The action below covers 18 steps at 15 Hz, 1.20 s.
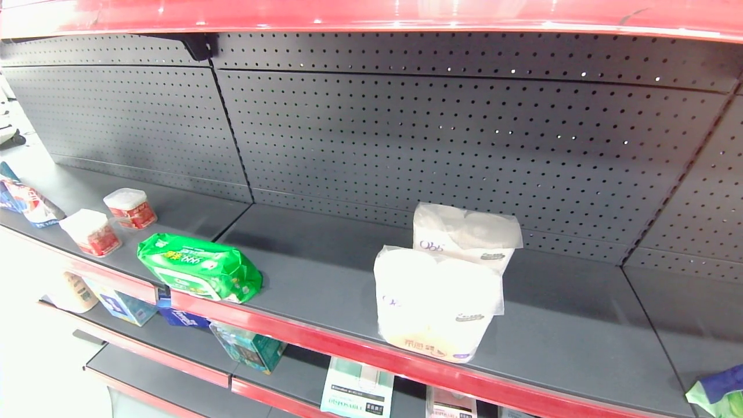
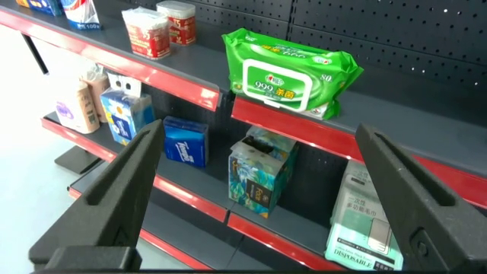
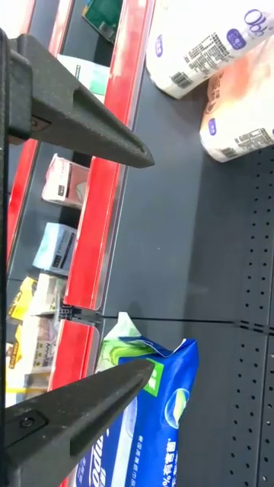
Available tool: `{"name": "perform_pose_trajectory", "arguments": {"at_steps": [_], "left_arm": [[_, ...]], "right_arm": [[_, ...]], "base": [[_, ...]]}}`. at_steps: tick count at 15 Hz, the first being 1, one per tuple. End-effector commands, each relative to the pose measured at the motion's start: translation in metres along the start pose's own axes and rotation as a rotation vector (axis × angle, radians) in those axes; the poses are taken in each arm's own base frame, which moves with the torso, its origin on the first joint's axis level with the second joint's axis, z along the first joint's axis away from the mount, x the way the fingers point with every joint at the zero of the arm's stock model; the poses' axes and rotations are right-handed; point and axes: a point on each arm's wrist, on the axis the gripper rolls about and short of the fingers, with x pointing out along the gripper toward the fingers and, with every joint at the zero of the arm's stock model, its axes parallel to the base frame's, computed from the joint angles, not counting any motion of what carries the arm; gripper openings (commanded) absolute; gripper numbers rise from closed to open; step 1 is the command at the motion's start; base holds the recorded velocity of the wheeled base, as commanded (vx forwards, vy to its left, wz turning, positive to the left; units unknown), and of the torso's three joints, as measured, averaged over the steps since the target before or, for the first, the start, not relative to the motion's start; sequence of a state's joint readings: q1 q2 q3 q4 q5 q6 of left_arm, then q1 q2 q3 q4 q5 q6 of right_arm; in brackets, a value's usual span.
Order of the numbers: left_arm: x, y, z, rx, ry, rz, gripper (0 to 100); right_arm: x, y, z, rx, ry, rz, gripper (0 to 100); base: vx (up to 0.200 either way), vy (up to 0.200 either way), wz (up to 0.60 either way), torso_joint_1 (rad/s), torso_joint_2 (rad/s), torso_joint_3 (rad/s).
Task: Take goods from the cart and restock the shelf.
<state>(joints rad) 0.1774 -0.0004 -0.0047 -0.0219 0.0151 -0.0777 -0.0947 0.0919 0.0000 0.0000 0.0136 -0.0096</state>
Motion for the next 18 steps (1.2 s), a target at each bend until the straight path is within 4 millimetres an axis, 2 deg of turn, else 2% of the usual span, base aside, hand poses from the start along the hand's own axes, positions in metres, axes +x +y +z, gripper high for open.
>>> {"name": "perform_pose_trajectory", "arguments": {"at_steps": [1, 7, 17, 18], "left_arm": [[0.0, 0.0, -0.0001, -0.001, 0.001, 0.001, 100], [0.0, 0.0, -0.0001, -0.001, 0.001, 0.001, 100], [0.0, 0.0, -0.0001, -0.001, 0.001, 0.001, 100], [0.0, 0.0, -0.0001, -0.001, 0.001, -0.001, 100]], "right_arm": [[0.0005, 0.0, 0.0001, 0.0, 0.006, 0.0, 100], [0.0005, 0.0, 0.0001, 0.0, 0.006, -0.002, 100], [0.0006, 0.0, 0.0002, -0.003, 0.008, 0.003, 100], [0.0005, 0.0, 0.0001, -0.003, 0.006, 0.0, 100]], "base": [[0.0, 0.0, 0.0, 0.0, 0.0, 0.0], [0.0, 0.0, 0.0, 0.0, 0.0, 0.0], [0.0, 0.0, -0.6, 0.004, 0.0, 0.002], [0.0, 0.0, 0.0, 0.0, 0.0, 0.0]]}}
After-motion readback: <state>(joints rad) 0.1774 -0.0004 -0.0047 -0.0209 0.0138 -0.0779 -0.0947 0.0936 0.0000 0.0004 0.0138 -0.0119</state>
